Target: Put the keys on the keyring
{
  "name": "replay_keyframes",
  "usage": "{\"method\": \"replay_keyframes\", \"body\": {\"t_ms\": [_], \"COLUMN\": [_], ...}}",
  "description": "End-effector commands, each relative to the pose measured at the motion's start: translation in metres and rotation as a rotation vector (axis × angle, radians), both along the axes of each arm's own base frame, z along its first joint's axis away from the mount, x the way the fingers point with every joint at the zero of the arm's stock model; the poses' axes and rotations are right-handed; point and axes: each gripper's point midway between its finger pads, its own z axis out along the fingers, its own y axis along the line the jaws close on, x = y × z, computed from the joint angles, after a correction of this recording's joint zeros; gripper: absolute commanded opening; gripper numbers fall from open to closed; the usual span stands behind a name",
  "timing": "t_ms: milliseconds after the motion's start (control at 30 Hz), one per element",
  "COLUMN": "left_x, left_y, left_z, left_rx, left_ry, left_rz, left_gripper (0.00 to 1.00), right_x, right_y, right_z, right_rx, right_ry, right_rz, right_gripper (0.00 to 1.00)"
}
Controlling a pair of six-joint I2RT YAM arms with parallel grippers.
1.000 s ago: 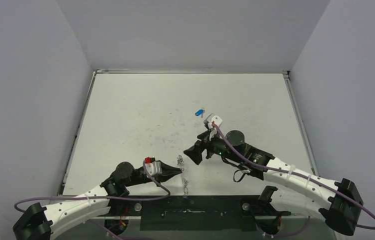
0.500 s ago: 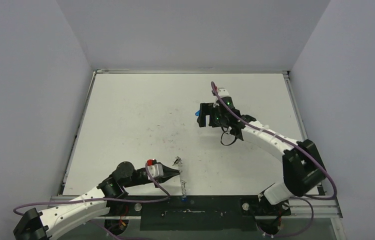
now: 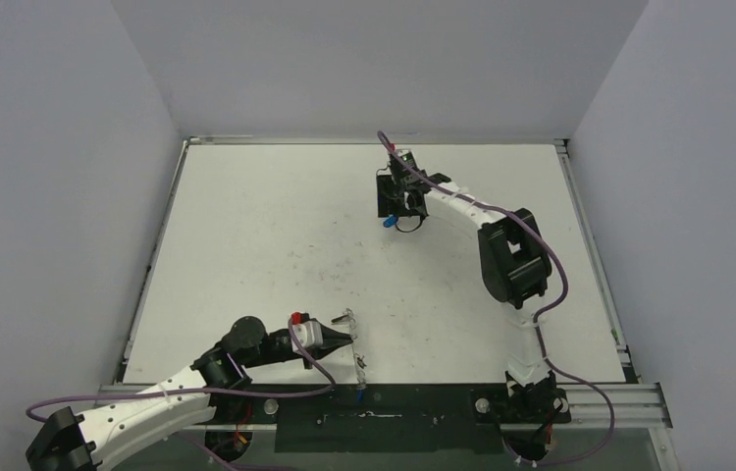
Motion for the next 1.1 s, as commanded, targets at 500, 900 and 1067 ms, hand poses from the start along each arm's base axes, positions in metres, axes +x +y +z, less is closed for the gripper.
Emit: {"method": "replay_keyframes", "body": {"t_ms": [500, 900, 1067], "left_x": [0.002, 0.000, 0.001], "left_y": [-0.002, -0.002, -0.001], "left_z": [0.024, 0.026, 0.027], "left_rx": [-0.070, -0.076, -0.077], "left_ry": [-0.052, -0.053, -0.054], "left_rz": [0.003, -0.001, 0.000], "left_gripper": [0.00, 0.00, 0.00], "right_x": [0.040, 0.036, 0.026], "right_y": [-0.008, -0.017, -0.022], "right_z": [-0.011, -0.020, 0.003], "right_rx": [-0.215, -0.203, -0.195], "right_ry": [-0.033, -0.016, -0.051], "right_rz": [-0.112, -0.118, -0.080], "right_gripper": [0.33, 0.00, 0.00]}}
